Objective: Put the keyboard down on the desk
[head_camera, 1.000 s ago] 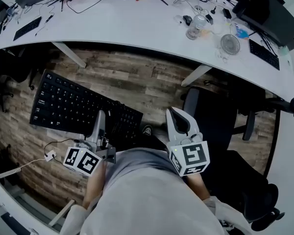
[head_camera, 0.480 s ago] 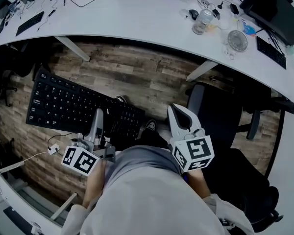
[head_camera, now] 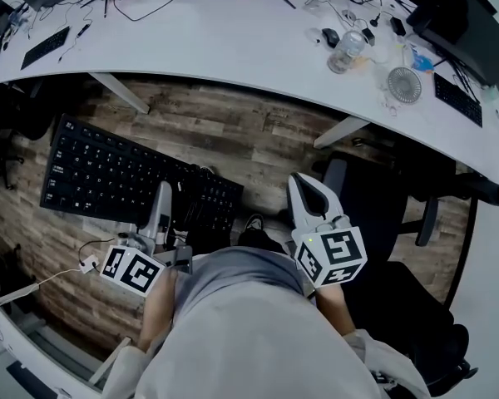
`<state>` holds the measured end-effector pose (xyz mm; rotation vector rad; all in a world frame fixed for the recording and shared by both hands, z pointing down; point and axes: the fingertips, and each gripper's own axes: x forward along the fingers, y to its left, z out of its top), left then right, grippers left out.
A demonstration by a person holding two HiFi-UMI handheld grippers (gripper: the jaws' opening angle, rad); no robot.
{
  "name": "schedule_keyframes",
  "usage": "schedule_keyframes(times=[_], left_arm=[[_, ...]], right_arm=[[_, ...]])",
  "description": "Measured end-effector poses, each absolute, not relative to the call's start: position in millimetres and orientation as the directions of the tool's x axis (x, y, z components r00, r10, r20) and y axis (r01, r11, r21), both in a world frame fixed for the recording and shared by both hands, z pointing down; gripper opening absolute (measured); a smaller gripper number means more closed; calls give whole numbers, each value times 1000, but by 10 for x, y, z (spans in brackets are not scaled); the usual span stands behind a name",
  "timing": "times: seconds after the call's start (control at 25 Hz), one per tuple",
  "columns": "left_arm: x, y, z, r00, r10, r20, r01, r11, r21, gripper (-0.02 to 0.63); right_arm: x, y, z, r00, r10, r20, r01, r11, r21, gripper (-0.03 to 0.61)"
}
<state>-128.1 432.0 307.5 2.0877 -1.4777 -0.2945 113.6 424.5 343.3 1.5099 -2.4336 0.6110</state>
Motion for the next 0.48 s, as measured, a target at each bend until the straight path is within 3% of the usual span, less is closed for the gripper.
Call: schedule_keyframes(times=[0.48], left_arm=[[-1684, 3341, 2982, 385, -913, 134, -783, -246, 572, 0]], right_arm=[[761, 3298, 3379, -443, -796, 412, -896, 378, -233, -6]])
